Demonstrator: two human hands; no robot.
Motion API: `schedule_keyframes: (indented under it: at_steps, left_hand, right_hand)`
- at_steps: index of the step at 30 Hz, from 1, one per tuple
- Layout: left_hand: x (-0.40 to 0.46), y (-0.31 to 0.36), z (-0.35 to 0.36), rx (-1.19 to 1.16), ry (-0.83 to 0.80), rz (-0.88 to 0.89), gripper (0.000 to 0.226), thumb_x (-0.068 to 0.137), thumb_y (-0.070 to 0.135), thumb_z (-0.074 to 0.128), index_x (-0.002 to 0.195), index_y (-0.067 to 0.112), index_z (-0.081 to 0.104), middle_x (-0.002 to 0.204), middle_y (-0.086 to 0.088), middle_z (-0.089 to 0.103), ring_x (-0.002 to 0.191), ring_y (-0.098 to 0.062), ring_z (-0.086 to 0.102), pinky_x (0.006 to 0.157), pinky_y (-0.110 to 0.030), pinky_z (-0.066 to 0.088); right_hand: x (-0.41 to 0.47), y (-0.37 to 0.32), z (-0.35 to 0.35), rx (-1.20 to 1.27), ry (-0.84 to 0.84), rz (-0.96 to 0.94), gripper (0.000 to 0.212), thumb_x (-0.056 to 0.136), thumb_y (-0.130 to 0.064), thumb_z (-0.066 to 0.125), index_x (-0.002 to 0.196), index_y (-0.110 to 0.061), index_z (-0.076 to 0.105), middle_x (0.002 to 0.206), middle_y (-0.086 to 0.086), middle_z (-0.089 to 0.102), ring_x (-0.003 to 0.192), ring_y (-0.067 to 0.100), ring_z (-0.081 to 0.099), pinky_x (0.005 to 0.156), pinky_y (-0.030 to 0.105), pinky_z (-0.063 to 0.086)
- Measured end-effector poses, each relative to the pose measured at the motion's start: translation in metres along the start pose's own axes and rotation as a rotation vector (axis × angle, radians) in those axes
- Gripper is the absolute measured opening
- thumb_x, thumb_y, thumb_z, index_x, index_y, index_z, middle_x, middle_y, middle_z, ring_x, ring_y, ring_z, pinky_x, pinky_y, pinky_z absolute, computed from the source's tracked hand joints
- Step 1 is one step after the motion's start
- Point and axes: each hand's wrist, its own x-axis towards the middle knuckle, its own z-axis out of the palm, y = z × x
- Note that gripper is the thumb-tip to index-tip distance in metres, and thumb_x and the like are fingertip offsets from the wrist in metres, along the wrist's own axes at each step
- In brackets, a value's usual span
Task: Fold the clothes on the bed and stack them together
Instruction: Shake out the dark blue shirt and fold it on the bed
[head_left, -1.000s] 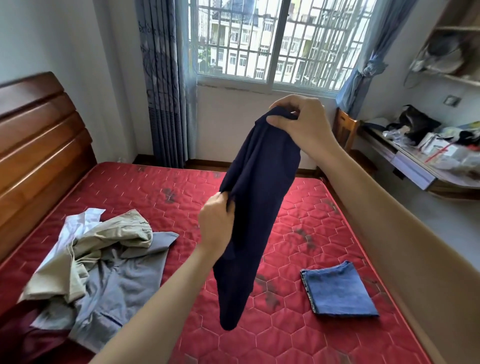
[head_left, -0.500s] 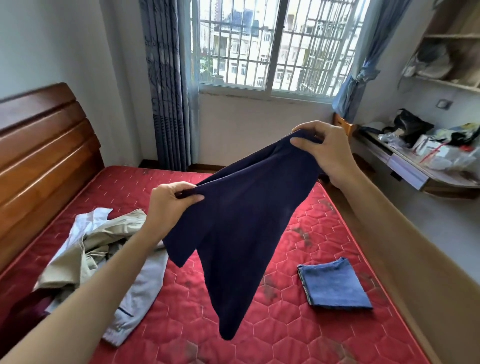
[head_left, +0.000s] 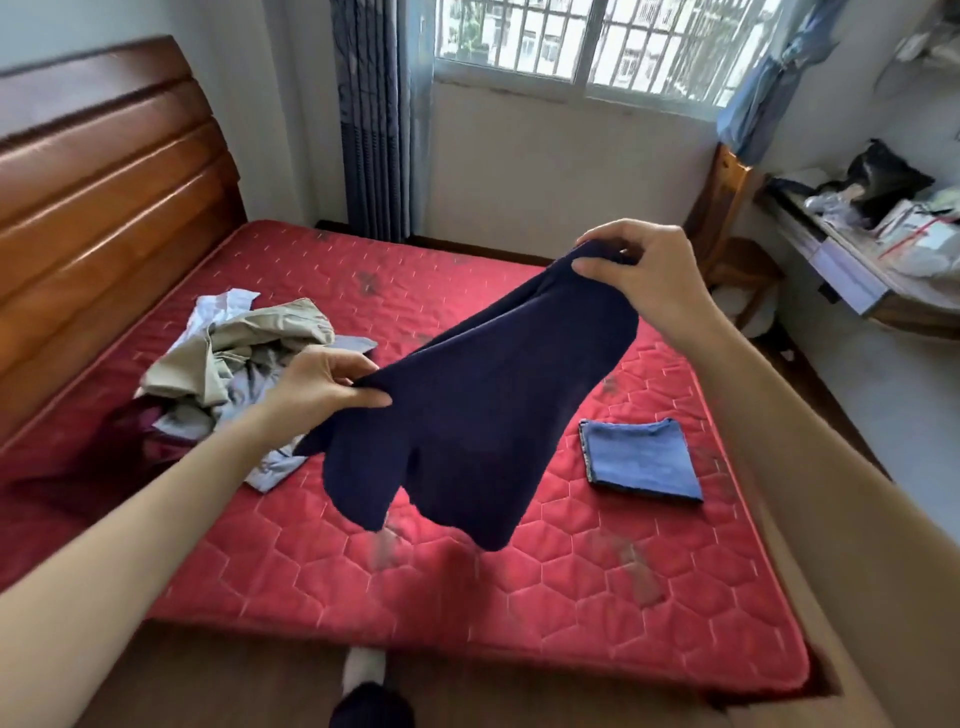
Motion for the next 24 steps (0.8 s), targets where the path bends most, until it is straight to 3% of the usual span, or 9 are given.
schedule_keyframes:
  at_steps: [5,8,12,14,17,21,24]
  left_hand:
    - [-0.007,0.02,0.003,-0.069,-0.042,0.022,0.014,0.068,0.012,0.083,0.076,0.021,0.075,0.074,0.005,0.071,0.067,-0.004,0.064,0.062,-0.015,0.051]
    - [0.006,-0.009,0.013,-0.009,-0.075,-0.036,0.014,0.07,0.01,0.083,0.075,0.02,0.074,0.073,0.001,0.071,0.066,-0.008,0.062,0.059,-0.017,0.049]
    - [0.03,-0.119,0.046,0.05,-0.121,-0.231,0.01,0.073,0.003,0.081,0.078,0.007,0.073,0.074,-0.006,0.069,0.07,-0.015,0.059,0.063,-0.027,0.048]
    - [0.045,-0.192,0.067,0.103,-0.145,-0.331,0.011,0.072,0.004,0.081,0.076,0.01,0.073,0.073,-0.003,0.069,0.069,-0.013,0.058,0.067,-0.029,0.046]
    - [0.075,-0.302,0.095,0.175,-0.154,-0.444,0.019,0.069,0.008,0.083,0.068,0.023,0.072,0.065,0.009,0.068,0.064,-0.007,0.057,0.058,-0.017,0.043]
    - [0.132,-0.419,0.114,0.238,-0.156,-0.539,0.02,0.068,0.014,0.083,0.067,0.029,0.071,0.064,0.013,0.068,0.065,-0.003,0.057,0.063,-0.024,0.043]
    - [0.179,-0.475,0.114,0.255,-0.185,-0.56,0.013,0.069,0.016,0.084,0.073,0.023,0.073,0.07,0.01,0.07,0.069,-0.007,0.058,0.07,-0.029,0.045]
  right_hand:
    - [0.013,0.004,-0.018,0.044,-0.045,0.036,0.015,0.077,-0.01,0.076,0.092,-0.015,0.073,0.089,-0.004,0.071,0.084,0.004,0.063,0.079,0.02,0.049]
    - [0.025,0.04,-0.001,0.036,-0.15,0.15,0.015,0.077,-0.009,0.077,0.09,-0.013,0.074,0.086,-0.002,0.07,0.08,0.005,0.062,0.076,0.023,0.049]
    - [0.02,0.142,0.076,-0.042,-0.321,0.332,0.011,0.076,-0.013,0.079,0.085,-0.018,0.074,0.083,0.001,0.07,0.076,0.008,0.059,0.072,0.028,0.05]
    - [0.006,0.209,0.13,-0.064,-0.393,0.419,0.012,0.076,-0.013,0.079,0.084,-0.02,0.073,0.08,-0.001,0.068,0.074,0.007,0.058,0.068,0.022,0.048]
    - [-0.009,0.314,0.212,-0.09,-0.448,0.527,0.014,0.076,-0.011,0.078,0.089,-0.016,0.075,0.08,0.0,0.068,0.075,0.006,0.056,0.068,0.02,0.044]
    - [-0.003,0.432,0.3,-0.094,-0.502,0.62,0.019,0.076,-0.011,0.077,0.095,-0.013,0.075,0.083,0.002,0.069,0.08,0.007,0.058,0.075,0.025,0.045]
    - [0.016,0.496,0.348,-0.11,-0.558,0.649,0.019,0.076,-0.013,0.076,0.094,-0.016,0.074,0.087,0.003,0.07,0.083,0.008,0.06,0.079,0.026,0.045]
